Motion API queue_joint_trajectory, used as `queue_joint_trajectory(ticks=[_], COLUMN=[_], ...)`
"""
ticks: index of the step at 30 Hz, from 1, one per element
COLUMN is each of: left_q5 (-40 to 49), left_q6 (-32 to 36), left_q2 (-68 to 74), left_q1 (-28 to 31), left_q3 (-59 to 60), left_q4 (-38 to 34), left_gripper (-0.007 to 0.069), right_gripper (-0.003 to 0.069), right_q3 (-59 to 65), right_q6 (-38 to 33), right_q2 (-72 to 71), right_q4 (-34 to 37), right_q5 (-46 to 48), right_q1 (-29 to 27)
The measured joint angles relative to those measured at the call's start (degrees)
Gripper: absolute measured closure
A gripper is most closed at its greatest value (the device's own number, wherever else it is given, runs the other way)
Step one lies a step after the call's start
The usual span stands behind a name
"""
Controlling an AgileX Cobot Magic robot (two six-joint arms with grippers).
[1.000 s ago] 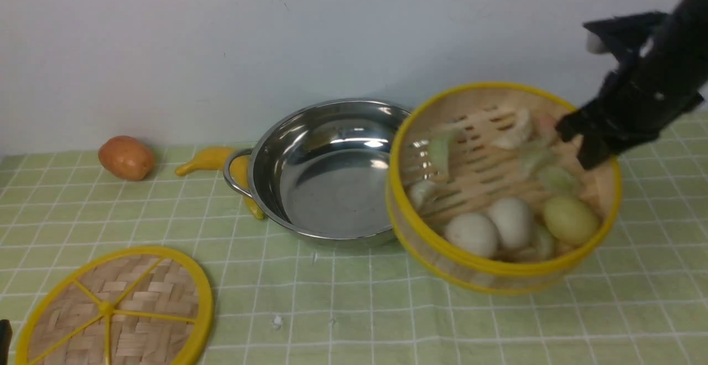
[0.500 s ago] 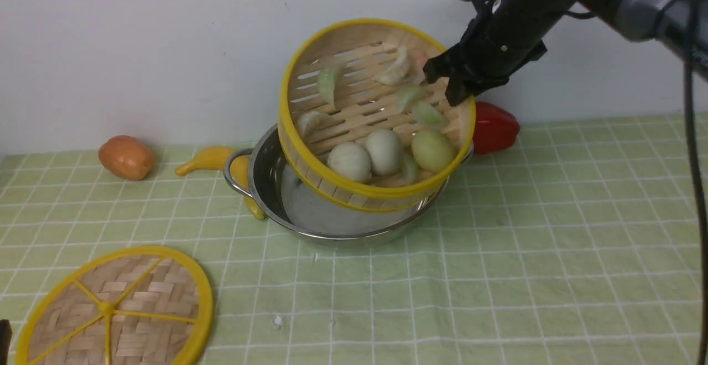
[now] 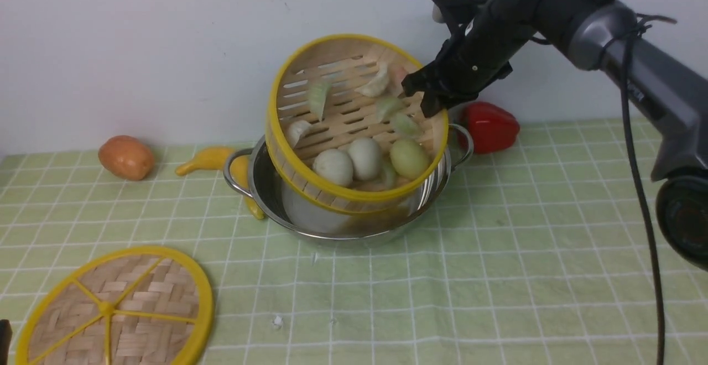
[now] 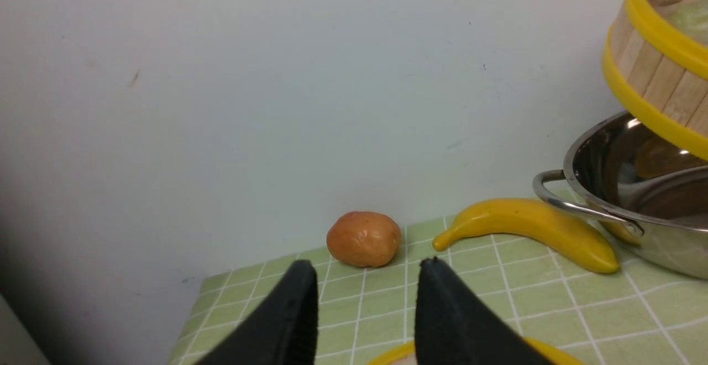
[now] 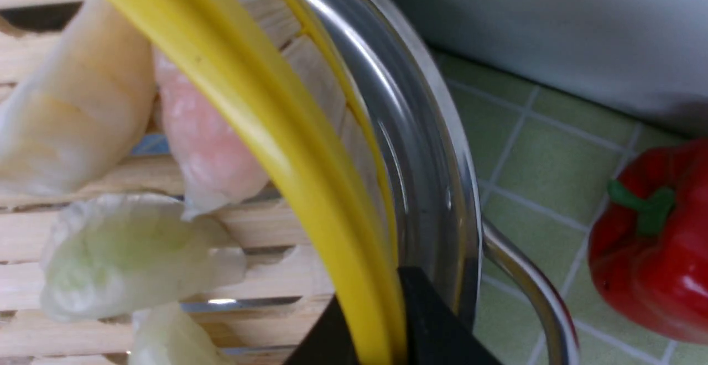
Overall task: Place the steamer in the pot on the green tablecloth, and put the lid on the steamer.
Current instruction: 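Place the bamboo steamer basket of food into the steel pot with the right gripper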
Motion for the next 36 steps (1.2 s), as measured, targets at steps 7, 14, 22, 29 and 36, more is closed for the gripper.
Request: queue_joint_trajectory(ticks=[7, 14, 22, 29, 36], left_q5=[0.0, 0.0, 0.0, 0.0, 0.0], left_q6=[0.0, 0.0, 0.0, 0.0, 0.0], left_q2=[0.0, 0.0, 0.0, 0.0, 0.0], left_q1=[0.0, 0.0, 0.0, 0.0, 0.0], left_q3=[0.0, 0.0, 0.0, 0.0, 0.0], left_q4=[0.0, 0.0, 0.0, 0.0, 0.0], left_gripper=[0.0382, 0.0382, 0.0382, 0.0382, 0.0382], right_gripper=[0.0603, 0.0603, 0.0603, 0.0604, 0.0605], right_q3=[0.0, 0.0, -0.07, -0.07, -0.25], right_q6=[-0.3, -0.42, -0.69, -0.69, -2.0], right_q2=[0.24, 0.77, 2.13, 4.38, 4.67], right_q4=[-1.92, -4.36, -5.58, -4.91, -4.63], right_q5=[0.05, 0.05, -0.06, -0.64, -0.93], right_q1=[1.41, 2.17, 2.17, 2.17, 2.17])
